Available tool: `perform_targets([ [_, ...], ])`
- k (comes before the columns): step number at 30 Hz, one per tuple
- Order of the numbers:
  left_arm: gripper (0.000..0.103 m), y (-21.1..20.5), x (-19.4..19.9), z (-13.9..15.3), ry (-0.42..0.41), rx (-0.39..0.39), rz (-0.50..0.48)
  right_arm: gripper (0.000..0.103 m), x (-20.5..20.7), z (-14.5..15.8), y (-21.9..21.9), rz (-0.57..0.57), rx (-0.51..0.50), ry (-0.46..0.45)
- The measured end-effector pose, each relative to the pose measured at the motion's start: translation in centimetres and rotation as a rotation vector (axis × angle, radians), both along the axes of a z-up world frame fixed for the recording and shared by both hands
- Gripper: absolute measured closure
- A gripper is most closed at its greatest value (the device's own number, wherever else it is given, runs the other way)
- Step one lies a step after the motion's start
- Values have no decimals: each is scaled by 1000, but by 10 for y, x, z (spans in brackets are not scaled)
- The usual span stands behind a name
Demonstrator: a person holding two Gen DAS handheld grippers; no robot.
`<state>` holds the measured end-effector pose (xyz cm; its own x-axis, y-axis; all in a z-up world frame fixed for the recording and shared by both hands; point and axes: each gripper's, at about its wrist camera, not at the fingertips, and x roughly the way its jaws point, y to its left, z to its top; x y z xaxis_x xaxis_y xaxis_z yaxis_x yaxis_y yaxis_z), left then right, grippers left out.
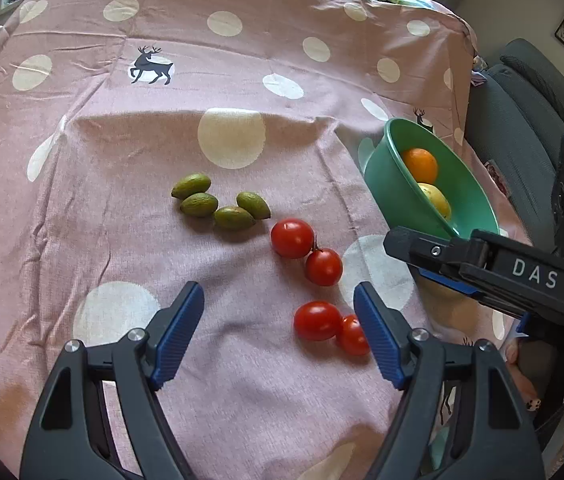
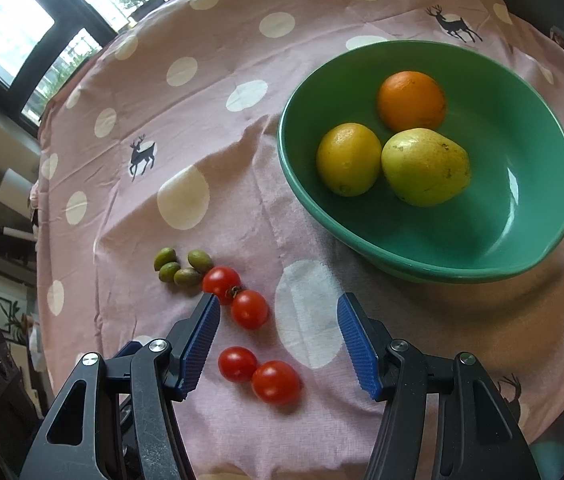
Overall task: Organize fruits
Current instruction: 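Move both open tools over the red cherry tomatoes on the cloth, then close the right tool on a cherry tomato while the left tool grasps another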
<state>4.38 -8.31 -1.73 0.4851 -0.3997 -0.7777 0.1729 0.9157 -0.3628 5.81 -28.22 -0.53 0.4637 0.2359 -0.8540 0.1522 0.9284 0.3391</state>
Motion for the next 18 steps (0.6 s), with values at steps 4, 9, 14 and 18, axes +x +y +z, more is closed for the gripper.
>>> perform_targets([
  [4, 27, 2, 0, 0, 7, -6, 2, 41, 0, 0, 2, 1, -8, 3],
  [9, 29, 5, 0, 0, 14, -17, 6, 41, 1, -1, 6, 5, -20, 6],
  [14, 29, 9, 0, -3, 32, -9, 19, 41, 3, -3, 6, 3, -14, 10],
  [18, 34, 9, 2, -7, 58, -9, 16, 41, 4, -5, 9, 9, -19, 19],
])
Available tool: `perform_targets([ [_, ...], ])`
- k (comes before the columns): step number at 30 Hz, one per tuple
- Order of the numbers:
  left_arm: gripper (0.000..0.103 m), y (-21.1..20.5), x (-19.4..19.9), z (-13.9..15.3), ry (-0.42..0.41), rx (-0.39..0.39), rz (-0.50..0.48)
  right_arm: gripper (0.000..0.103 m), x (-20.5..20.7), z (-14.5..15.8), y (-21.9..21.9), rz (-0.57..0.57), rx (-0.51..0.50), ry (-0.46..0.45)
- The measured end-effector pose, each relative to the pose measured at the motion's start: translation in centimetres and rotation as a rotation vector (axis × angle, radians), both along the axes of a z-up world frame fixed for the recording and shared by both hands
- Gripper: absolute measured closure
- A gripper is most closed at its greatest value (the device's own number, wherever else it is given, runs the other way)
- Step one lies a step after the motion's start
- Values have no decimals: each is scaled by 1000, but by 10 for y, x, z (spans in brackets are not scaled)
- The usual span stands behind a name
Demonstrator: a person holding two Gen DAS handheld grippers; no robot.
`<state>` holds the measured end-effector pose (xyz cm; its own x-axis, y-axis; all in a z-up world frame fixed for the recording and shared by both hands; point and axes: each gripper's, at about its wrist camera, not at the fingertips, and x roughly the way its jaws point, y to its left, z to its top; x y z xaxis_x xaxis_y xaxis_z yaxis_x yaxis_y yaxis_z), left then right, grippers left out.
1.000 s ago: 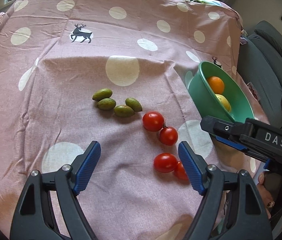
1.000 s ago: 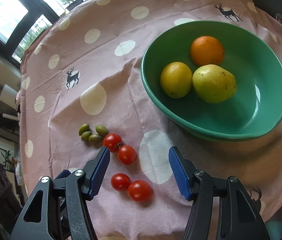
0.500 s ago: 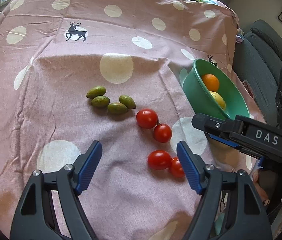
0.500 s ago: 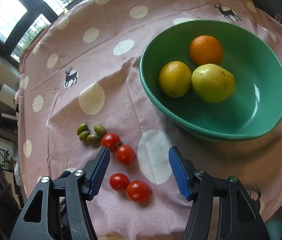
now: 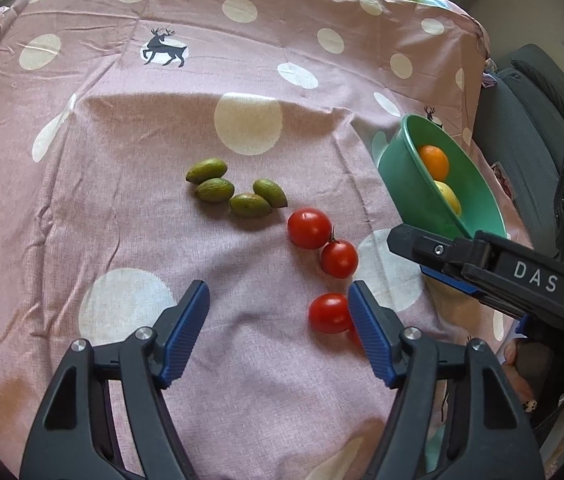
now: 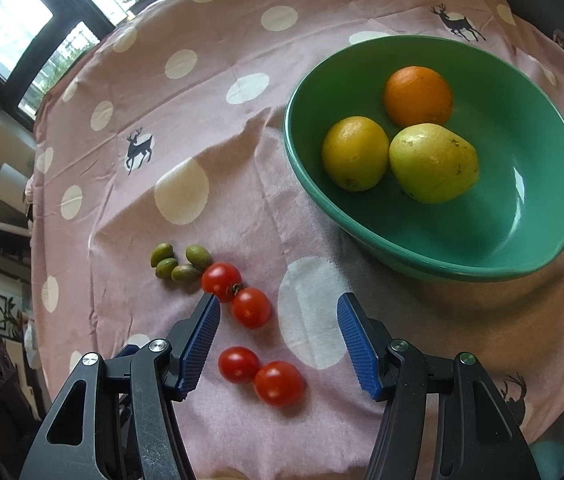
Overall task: Organize fruits
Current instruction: 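Close the right tool on a cherry tomato while the left tool grasps another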
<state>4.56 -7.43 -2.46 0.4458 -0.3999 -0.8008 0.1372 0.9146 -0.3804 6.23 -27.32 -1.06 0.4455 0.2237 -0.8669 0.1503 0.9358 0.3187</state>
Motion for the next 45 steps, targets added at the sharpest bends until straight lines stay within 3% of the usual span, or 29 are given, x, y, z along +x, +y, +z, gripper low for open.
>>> perform_targets([
  [8, 45, -16, -1, -7, 29, -37, -74, 41, 7, -8, 7, 38, 75, -17],
  [13, 53, -25, 1, -14, 49, -34, -103, 62, 13, -15, 17, 73, 78, 1],
  [17, 56, -32, 2, -20, 72, -28, -118, 69, 18, -26, 22, 82, 54, 40],
  [22, 60, -33, 5, -25, 89, -32, -112, 69, 23, -36, 21, 74, 50, 72],
  [28, 72, -32, 8, -28, 103, -55, -113, 69, 26, -38, 23, 83, 50, 74],
  [45, 71, -31, 6, -20, 71, -53, -95, 73, 23, -33, 21, 84, 91, 45],
])
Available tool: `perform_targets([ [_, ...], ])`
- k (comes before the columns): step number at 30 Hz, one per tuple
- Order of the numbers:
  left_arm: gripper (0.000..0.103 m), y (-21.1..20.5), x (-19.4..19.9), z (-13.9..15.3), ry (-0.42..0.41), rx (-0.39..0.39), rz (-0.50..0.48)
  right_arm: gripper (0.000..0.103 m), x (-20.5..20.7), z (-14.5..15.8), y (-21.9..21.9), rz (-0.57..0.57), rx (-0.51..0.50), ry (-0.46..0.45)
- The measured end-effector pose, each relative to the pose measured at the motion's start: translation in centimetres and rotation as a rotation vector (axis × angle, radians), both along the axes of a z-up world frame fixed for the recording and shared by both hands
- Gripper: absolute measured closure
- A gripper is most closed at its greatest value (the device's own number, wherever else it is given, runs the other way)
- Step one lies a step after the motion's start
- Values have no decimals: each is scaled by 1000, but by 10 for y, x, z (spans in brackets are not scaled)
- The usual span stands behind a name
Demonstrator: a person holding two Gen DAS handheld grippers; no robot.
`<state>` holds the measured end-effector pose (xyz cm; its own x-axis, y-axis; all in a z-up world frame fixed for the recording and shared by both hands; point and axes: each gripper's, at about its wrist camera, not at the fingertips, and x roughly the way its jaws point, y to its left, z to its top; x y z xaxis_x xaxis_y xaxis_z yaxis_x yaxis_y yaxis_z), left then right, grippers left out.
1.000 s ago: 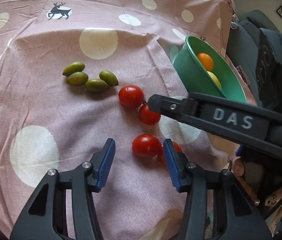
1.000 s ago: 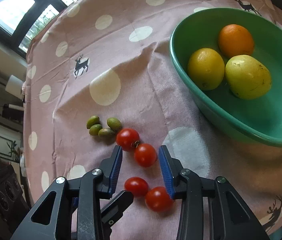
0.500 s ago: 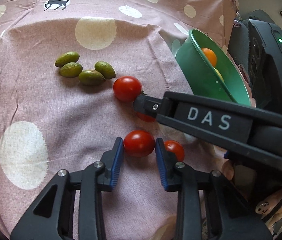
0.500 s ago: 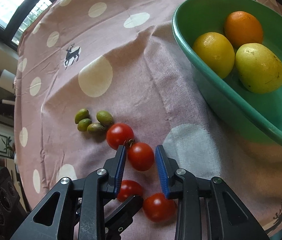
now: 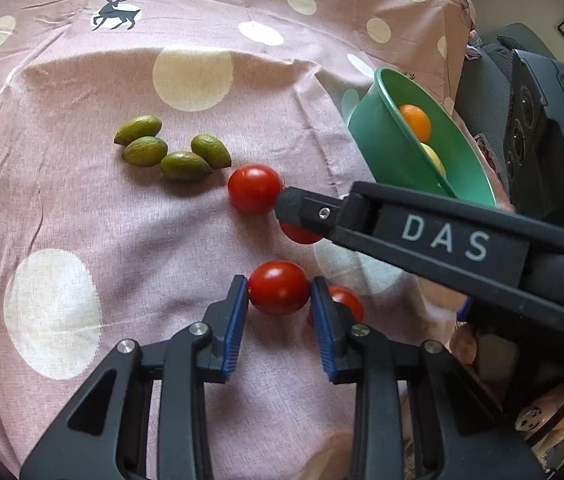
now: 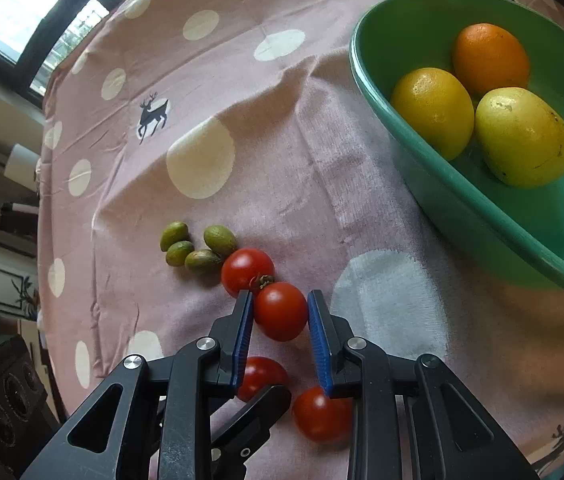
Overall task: Organize fruits
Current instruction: 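Close the right tool on a cherry tomato while the left tool grasps another, then carry both held cherry tomatoes over the green bowl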
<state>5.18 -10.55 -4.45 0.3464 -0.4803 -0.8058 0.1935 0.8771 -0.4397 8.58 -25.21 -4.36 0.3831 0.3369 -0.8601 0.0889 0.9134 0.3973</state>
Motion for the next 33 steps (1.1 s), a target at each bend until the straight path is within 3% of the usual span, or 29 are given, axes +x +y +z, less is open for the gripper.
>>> perform_targets([
  [8, 71, 2, -8, 18, -72, 1, 26, 73, -11, 24, -11, -34, 24, -82],
  [15, 71, 4, -17, 43, -204, -15, 54, 73, -26, 53, -25, -80, 43, -207],
  [24, 71, -11, -16, 67, -300, -73, 40, 73, -44, 79, -65, -247, -18, -319],
  [33, 71, -62, 1, 90, -339, -101, -40, 73, -61, 88, -123, -410, 4, -378],
])
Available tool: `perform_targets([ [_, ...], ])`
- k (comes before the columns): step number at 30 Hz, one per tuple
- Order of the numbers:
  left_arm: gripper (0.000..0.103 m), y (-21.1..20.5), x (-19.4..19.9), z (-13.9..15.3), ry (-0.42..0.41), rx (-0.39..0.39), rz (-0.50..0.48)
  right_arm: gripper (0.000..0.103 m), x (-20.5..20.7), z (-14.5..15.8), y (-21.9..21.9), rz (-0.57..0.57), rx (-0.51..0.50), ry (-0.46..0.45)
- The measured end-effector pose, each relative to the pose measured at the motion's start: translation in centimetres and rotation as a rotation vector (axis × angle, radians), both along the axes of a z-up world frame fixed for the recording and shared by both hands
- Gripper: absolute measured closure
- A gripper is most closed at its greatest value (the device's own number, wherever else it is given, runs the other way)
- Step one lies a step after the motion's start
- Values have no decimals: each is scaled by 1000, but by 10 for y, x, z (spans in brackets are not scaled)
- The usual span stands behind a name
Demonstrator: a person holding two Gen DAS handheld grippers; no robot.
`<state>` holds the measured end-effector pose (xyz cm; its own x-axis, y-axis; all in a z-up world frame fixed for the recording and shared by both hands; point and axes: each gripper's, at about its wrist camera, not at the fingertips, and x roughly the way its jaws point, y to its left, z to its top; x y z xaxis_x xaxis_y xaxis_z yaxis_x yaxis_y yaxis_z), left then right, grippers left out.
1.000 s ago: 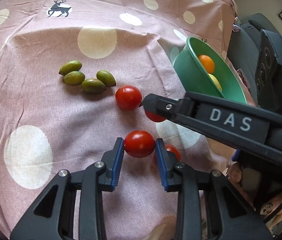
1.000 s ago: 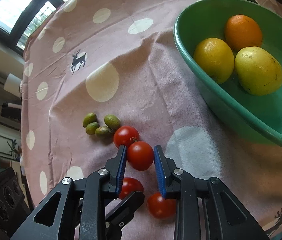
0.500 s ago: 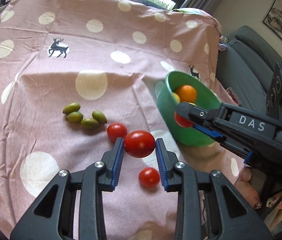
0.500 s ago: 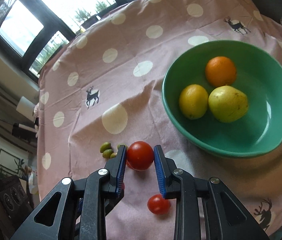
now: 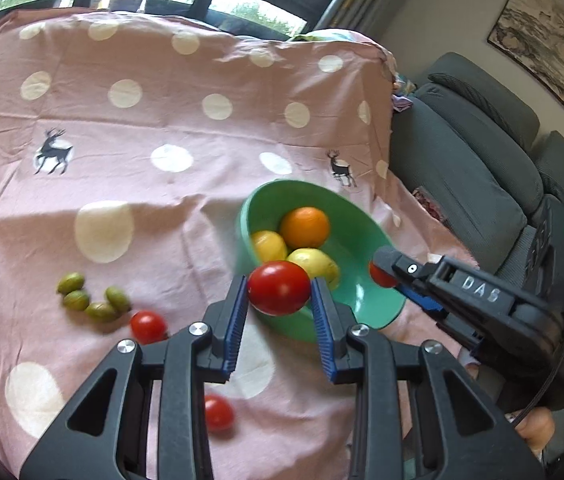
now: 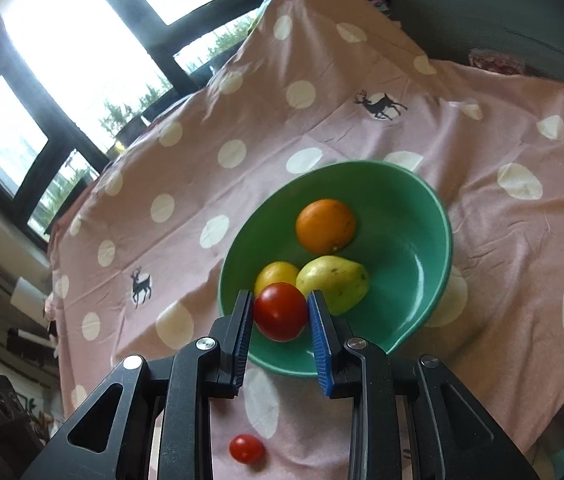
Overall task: Organize fruits
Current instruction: 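Carry both held cherry tomatoes over the green bowl, then open both tools to drop the tomatoes into the bowl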
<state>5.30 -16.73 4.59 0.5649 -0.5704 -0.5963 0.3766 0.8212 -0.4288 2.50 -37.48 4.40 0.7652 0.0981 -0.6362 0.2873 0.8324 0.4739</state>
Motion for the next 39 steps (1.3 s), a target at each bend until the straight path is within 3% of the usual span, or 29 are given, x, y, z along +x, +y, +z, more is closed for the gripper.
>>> perform_targets([
  [11, 71, -60, 28, -6, 1, 38, -126, 73, -4, -17, -44, -104, 66, 29],
  [14, 71, -63, 35, -13, 11, 63, -119, 73, -3, -18, -46, -125, 39, 52],
  [26, 71, -64, 39, -31, 45, 44, -129, 73, 1, -19, -40, -105, 15, 46],
  [32, 42, -51, 37, -26, 40, 16, -91, 73, 4, -18, -32, -92, -38, 69],
  [35, 38, -40, 34, -22, 45, 3, -71, 66, 1, -15, -32, -92, -36, 55],
  [39, 33, -17, 28, -17, 30, 40, -3, 56, -4, -12, -30, -43, 3, 39],
])
